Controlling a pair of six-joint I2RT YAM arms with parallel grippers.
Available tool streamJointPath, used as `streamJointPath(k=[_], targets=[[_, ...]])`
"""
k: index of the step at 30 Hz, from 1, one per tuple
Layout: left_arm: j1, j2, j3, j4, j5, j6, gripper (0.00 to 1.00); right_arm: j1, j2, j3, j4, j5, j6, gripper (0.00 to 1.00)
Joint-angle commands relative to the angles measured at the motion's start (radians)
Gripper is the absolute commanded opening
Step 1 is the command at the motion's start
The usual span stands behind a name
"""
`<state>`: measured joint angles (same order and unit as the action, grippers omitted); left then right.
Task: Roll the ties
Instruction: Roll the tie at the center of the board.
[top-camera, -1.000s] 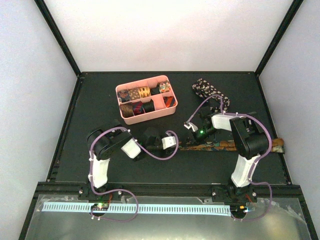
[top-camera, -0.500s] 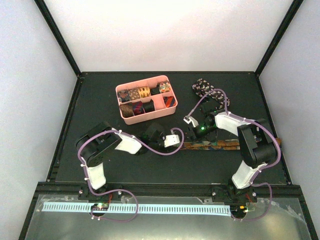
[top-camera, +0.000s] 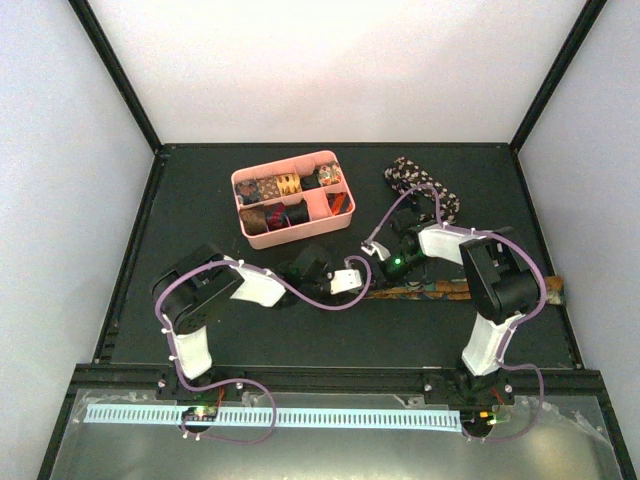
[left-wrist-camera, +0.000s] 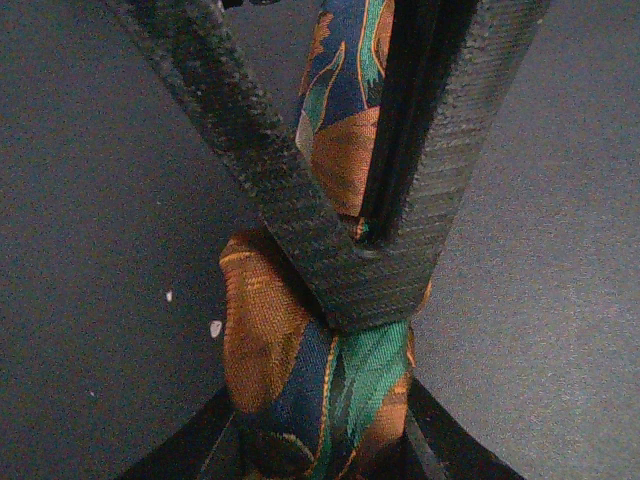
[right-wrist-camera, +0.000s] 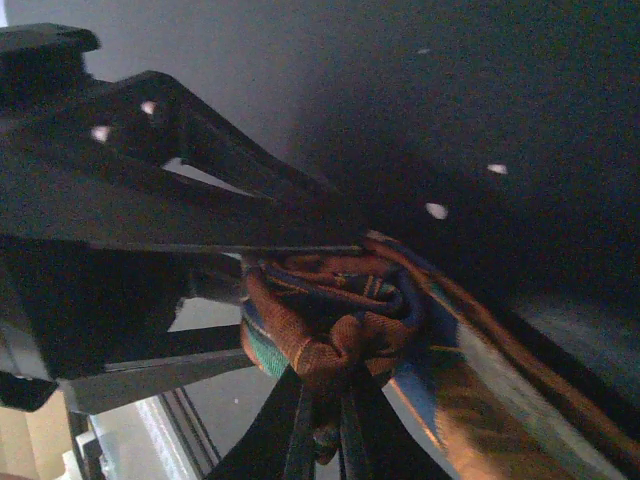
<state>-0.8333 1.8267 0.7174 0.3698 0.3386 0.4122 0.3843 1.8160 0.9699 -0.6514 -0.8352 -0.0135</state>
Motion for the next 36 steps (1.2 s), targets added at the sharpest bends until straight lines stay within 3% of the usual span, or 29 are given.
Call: streamJointPath(k=[1,4,6,10,16,21,28,33,36], targets=[[0.009,0.001,-0.036,-0.011,0.006,-0.022,0.51,-0.038,-0.005,-0.026,-0.001,0.09,-0.002,0.02],[0.043,-0.019,-0.086,0.156,0.101,-0.096,0.68,-0.052,-0.007,-0.065,0.024,0.107,0.01,0.02],[0.06,-0.02,-0.146,0.328,0.144,-0.135,0.74,-0.057,-0.004,-0.073,0.028,0.113,0.013,0.02],[0.063,0.034,-0.208,0.583,0.179,-0.19,0.79,-0.061,0.016,-0.079,0.027,0.145,0.021,0.02],[0.065,0.124,-0.212,0.745,0.207,-0.232,0.84,-0.056,0.124,-0.039,0.022,0.092,0.008,0.02],[0.066,0.18,-0.198,0.773,0.221,-0.208,0.85,-0.024,0.223,0.041,-0.008,-0.013,-0.032,0.02],[0.066,0.182,-0.157,0.635,0.197,-0.167,0.69,-0.01,0.208,0.034,-0.009,-0.002,-0.064,0.02],[0.066,0.131,-0.169,0.563,0.197,-0.162,0.74,-0.01,0.214,0.033,-0.074,-0.008,-0.118,0.02],[0.065,0.112,-0.148,0.462,0.243,-0.147,0.7,-0.017,0.228,0.046,-0.118,-0.023,-0.144,0.02]])
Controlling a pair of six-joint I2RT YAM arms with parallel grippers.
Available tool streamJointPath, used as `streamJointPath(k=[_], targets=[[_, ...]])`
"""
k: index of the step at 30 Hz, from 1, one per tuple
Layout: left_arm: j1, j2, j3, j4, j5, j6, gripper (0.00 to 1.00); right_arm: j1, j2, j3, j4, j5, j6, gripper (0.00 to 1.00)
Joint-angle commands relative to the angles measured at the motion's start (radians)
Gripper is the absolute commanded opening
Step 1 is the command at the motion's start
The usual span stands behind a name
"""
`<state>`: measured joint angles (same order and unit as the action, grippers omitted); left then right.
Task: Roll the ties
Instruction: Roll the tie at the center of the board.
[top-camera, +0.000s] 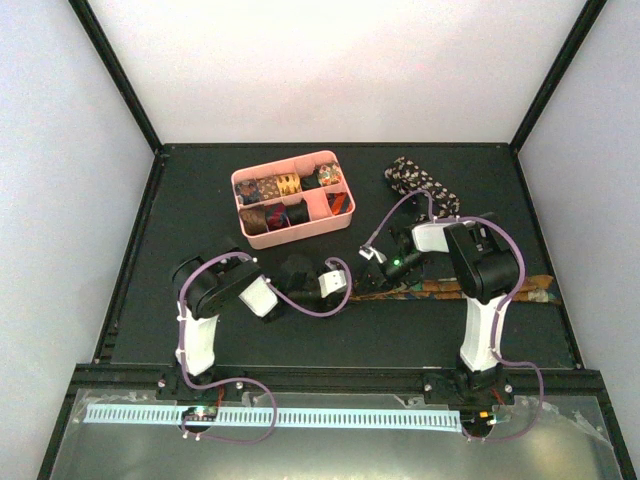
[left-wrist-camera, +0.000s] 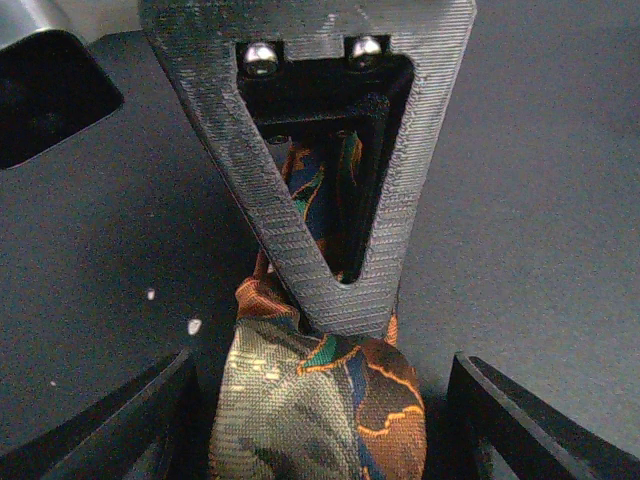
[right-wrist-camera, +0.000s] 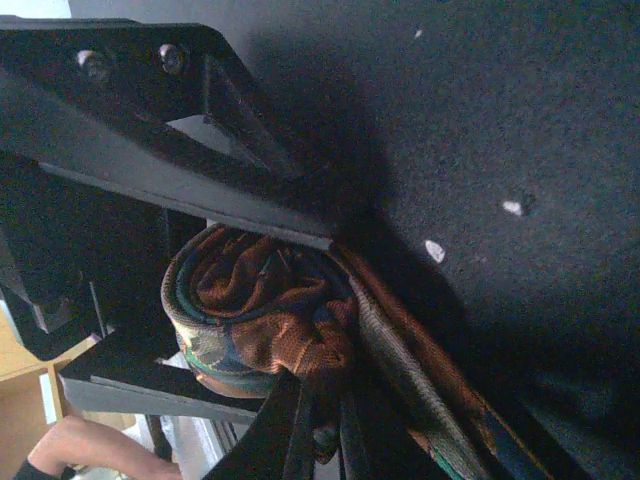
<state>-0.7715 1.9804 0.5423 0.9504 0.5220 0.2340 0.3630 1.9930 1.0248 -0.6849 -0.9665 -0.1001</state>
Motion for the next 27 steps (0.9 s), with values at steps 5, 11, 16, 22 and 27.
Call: streamJointPath(k=[5,11,16,22,27], targets=[[-0.004,-0.055,0.022,-0.145,0.067,0.081,0.55,0.003,0.058,0.013,-0.138,0.086,-0.096,0.02],[-0.03,-0.08,0.034,-0.223,0.024,0.068,0.38,0.003,0.036,0.006,-0.157,0.041,-0.121,0.06],[-0.049,-0.103,0.088,-0.429,-0.096,0.075,0.29,-0.023,-0.093,-0.005,-0.108,0.09,-0.076,0.41],[-0.055,-0.132,0.096,-0.565,-0.145,0.105,0.27,-0.043,-0.237,-0.03,-0.084,0.089,-0.046,0.63],[-0.061,-0.123,0.117,-0.61,-0.166,0.12,0.27,0.0,-0.192,-0.016,-0.085,0.064,-0.019,0.57]])
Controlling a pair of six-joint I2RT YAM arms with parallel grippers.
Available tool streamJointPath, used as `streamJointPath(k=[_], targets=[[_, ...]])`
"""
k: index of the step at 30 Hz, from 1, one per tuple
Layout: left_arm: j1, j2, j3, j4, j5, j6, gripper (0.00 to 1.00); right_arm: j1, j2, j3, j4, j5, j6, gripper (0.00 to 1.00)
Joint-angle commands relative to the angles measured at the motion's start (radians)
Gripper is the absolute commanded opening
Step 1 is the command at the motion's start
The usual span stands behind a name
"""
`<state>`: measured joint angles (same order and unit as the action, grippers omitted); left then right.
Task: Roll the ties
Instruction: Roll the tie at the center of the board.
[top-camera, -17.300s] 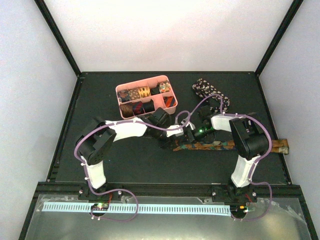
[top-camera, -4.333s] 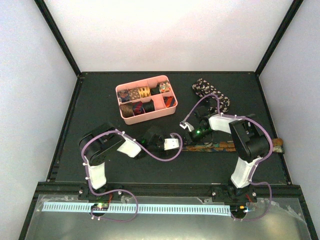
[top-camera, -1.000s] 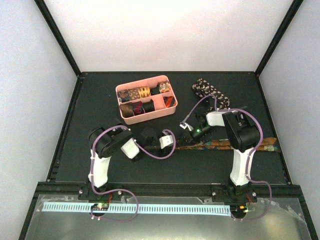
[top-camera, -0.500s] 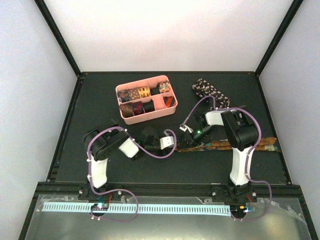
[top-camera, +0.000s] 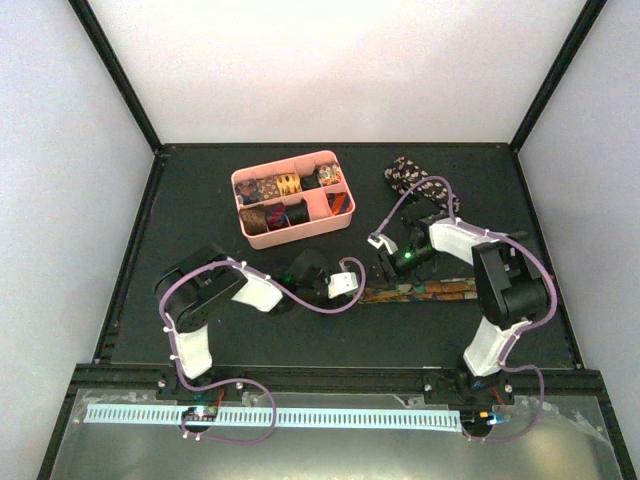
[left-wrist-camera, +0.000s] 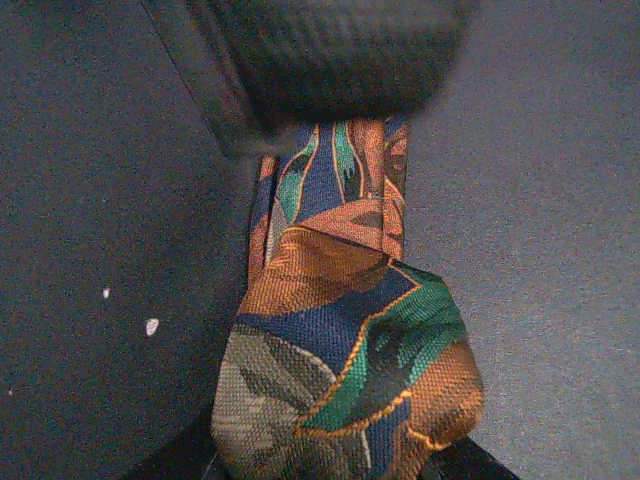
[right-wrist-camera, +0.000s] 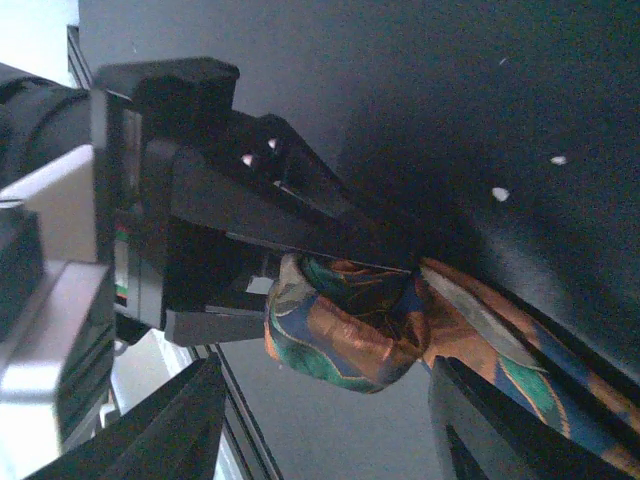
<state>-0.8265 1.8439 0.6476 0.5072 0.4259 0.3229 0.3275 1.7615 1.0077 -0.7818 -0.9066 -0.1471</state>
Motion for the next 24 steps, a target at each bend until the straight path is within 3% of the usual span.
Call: streamJointPath(k=[1,5,13,17,24], targets=[[-0.008,0.015,0.014,-0.17,-0.07,0.031,0.27,0.046,0.056,0.002,0.015,0.003,0.038,0.56],[-0.009,0.016,0.021,-0.178,-0.074,0.032,0.27,0.069,0.096,0.012,0.037,0.025,0.063,0.5],[-0.01,0.019,0.023,-0.178,-0.073,0.022,0.27,0.065,0.123,0.016,0.034,0.109,0.058,0.02],[-0.005,0.023,0.022,-0.168,-0.083,0.001,0.32,0.055,0.118,0.008,0.033,0.134,0.037,0.02],[0.078,-0.019,-0.107,0.206,0.138,-0.129,0.68,0.053,0.109,-0.028,0.09,0.202,0.02,0.02]])
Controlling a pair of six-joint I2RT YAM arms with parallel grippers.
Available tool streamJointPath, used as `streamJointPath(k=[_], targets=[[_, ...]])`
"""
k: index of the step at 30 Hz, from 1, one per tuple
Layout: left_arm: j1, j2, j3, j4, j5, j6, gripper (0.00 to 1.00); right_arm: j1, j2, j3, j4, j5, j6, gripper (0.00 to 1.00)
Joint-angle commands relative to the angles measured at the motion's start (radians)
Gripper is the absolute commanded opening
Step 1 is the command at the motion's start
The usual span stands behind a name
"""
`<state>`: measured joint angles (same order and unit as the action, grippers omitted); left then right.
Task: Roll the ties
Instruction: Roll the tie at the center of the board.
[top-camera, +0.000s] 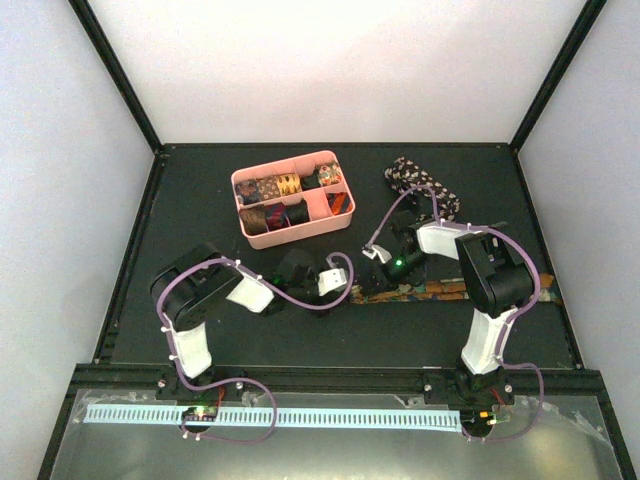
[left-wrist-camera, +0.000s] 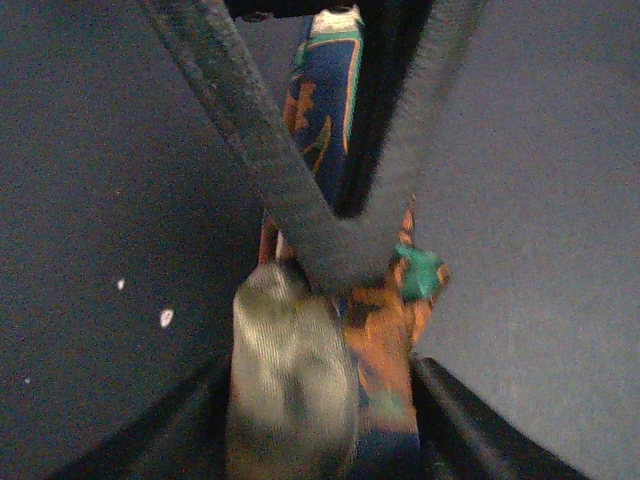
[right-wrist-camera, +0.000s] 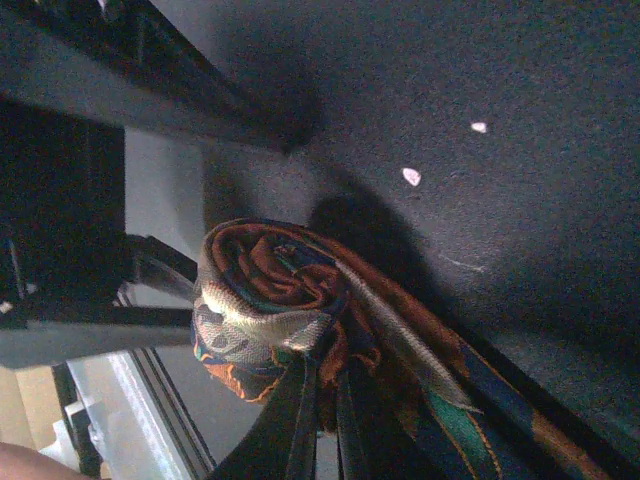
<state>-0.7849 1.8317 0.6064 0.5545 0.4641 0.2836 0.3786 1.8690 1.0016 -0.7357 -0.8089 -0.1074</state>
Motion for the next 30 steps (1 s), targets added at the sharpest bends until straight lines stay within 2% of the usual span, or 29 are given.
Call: streamJointPath(k=[1,6,10,13,16,18,21,23,25,30], targets=[[0.035,0.003,-0.071,0.206,0.118,-0.109,0.7,0.001,-0.001,-0.025,0.051,0.12,-0.015,0.02],[0.036,0.095,-0.08,0.433,0.189,-0.2,0.79,0.002,-0.008,-0.029,0.059,0.132,-0.015,0.02],[0.033,0.173,-0.035,0.486,0.199,-0.238,0.79,0.001,-0.022,-0.041,0.078,0.126,-0.022,0.02],[0.025,0.204,-0.005,0.468,0.188,-0.225,0.7,0.002,-0.024,-0.046,0.09,0.116,-0.027,0.02],[0.007,0.187,0.0,0.382,0.125,-0.151,0.52,0.001,-0.026,-0.043,0.096,0.103,-0.03,0.02],[-0.012,0.145,-0.007,0.289,0.058,-0.084,0.43,0.002,-0.037,-0.036,0.097,0.092,-0.029,0.03],[-0.039,0.092,-0.002,0.135,-0.038,0.0,0.35,-0.007,-0.061,-0.017,0.077,0.083,-0.023,0.13],[-0.047,0.066,-0.007,0.081,-0.09,0.02,0.33,-0.021,-0.071,0.008,0.035,0.077,-0.029,0.31],[-0.052,0.048,-0.007,0.034,-0.124,0.032,0.31,-0.042,-0.084,0.031,-0.012,0.069,-0.031,0.4],[-0.066,0.034,0.014,-0.053,-0.192,0.043,0.31,-0.056,-0.087,0.043,-0.105,-0.012,-0.016,0.47]])
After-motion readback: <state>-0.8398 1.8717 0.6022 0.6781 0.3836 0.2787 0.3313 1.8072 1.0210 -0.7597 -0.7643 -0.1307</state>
